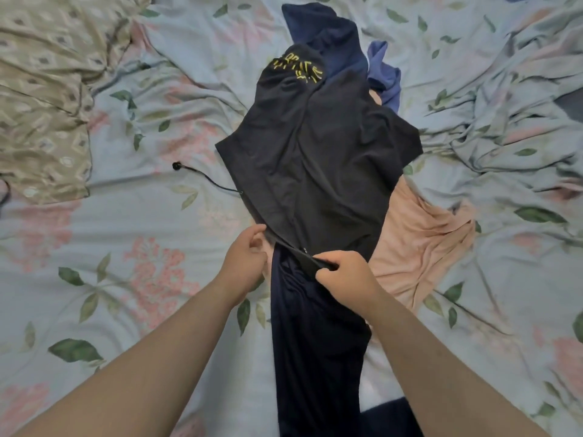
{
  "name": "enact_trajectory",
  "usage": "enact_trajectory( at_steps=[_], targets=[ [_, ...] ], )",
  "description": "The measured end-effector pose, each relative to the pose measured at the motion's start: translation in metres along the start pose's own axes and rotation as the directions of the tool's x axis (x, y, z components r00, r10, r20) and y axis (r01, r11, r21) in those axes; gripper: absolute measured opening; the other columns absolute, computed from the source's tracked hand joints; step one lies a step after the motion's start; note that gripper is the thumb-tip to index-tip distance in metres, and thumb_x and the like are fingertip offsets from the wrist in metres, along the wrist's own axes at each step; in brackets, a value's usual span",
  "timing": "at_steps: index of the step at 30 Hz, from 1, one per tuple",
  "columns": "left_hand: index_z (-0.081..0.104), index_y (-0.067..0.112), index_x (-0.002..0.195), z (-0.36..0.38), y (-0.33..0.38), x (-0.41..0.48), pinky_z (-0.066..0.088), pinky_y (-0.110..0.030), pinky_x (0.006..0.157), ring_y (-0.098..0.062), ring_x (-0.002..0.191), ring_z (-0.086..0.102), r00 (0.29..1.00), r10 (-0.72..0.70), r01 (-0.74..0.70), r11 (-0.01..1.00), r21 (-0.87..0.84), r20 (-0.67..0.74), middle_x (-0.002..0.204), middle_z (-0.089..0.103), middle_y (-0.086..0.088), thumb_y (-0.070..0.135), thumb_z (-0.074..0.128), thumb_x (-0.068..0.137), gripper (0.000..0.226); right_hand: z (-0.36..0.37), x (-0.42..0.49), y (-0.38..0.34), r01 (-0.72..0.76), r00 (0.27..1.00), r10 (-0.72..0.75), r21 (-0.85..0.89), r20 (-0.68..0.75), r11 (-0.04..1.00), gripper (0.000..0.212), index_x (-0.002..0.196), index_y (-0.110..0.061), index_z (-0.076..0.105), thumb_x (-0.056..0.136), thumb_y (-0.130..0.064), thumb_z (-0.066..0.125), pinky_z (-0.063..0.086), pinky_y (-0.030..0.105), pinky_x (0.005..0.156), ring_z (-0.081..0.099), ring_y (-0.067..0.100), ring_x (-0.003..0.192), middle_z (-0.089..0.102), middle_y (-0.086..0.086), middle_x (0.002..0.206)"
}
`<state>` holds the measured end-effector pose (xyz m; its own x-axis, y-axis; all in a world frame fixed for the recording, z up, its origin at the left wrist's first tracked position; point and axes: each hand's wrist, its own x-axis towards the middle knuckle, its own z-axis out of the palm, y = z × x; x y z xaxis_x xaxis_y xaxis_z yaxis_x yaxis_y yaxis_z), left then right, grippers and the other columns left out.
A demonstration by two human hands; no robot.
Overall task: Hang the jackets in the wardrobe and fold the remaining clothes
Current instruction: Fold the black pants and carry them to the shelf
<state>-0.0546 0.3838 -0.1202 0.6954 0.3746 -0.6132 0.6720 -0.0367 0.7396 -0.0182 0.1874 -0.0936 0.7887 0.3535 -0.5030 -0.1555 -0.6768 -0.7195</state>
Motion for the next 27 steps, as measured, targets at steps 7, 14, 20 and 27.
enact_trajectory(
  at_steps=[7, 14, 20, 27],
  targets=[
    [0.041, 0.028, 0.148, -0.014, 0.060, 0.000, 0.029, -0.018, 0.101, -0.020, 0.122, 0.039, 0.876, 0.481, -0.413, 0.787, 0.459, -0.036, 0.134, 0.032, -0.008, 0.014, 0.070, 0.085, 0.071, -0.114, -0.077, -0.060, 0.090, 0.988, -0.092, 0.017, 0.120, 0.996, 0.045, 0.086, -0.031, 0.078, 0.075, 0.004, 0.054, 0.048, 0.011, 0.068, 0.066, 0.002, 0.082, 0.074, -0.015, 0.089],
    [0.070, 0.029, 0.095, -0.002, 0.107, -0.043, 0.050, -0.037, 0.085, -0.020, 0.093, 0.061, 0.829, 0.491, -0.558, 0.691, 0.460, 0.268, 0.093, 0.067, -0.001, 0.016, 0.061, 0.087, 0.018, -0.198, -0.166, -0.099, 0.085, 0.993, -0.093, 0.109, 0.069, 0.990, 0.028, 0.079, -0.005, 0.074, 0.065, -0.008, 0.050, 0.038, 0.029, 0.061, 0.050, 0.017, 0.064, 0.058, 0.025, 0.071],
    [0.068, 0.020, 0.085, -0.021, 0.163, -0.106, 0.052, -0.038, 0.073, -0.022, 0.080, 0.064, 0.916, 0.402, -0.395, 0.902, 0.176, -0.002, 0.082, 0.068, -0.001, 0.006, 0.062, 0.088, 0.016, -0.234, -0.215, -0.129, 0.060, 0.898, 0.133, 0.416, -0.419, 0.907, 0.039, 0.081, -0.018, 0.076, 0.080, 0.012, 0.051, 0.047, 0.034, 0.060, 0.064, 0.021, 0.066, 0.071, 0.014, 0.078],
    [0.059, 0.026, 0.076, -0.118, 0.289, -0.199, 0.041, -0.024, 0.059, -0.004, 0.072, 0.058, 0.796, 0.325, -0.605, 0.455, 0.654, 0.510, 0.076, 0.061, 0.010, 0.022, 0.065, 0.079, 0.008, -0.291, -0.291, -0.217, 0.315, 0.671, 0.365, 0.693, -0.646, 0.648, 0.009, 0.081, -0.012, 0.067, 0.087, -0.006, 0.068, 0.053, 0.028, 0.053, 0.064, 0.018, 0.062, 0.068, 0.007, 0.071]
  ],
)
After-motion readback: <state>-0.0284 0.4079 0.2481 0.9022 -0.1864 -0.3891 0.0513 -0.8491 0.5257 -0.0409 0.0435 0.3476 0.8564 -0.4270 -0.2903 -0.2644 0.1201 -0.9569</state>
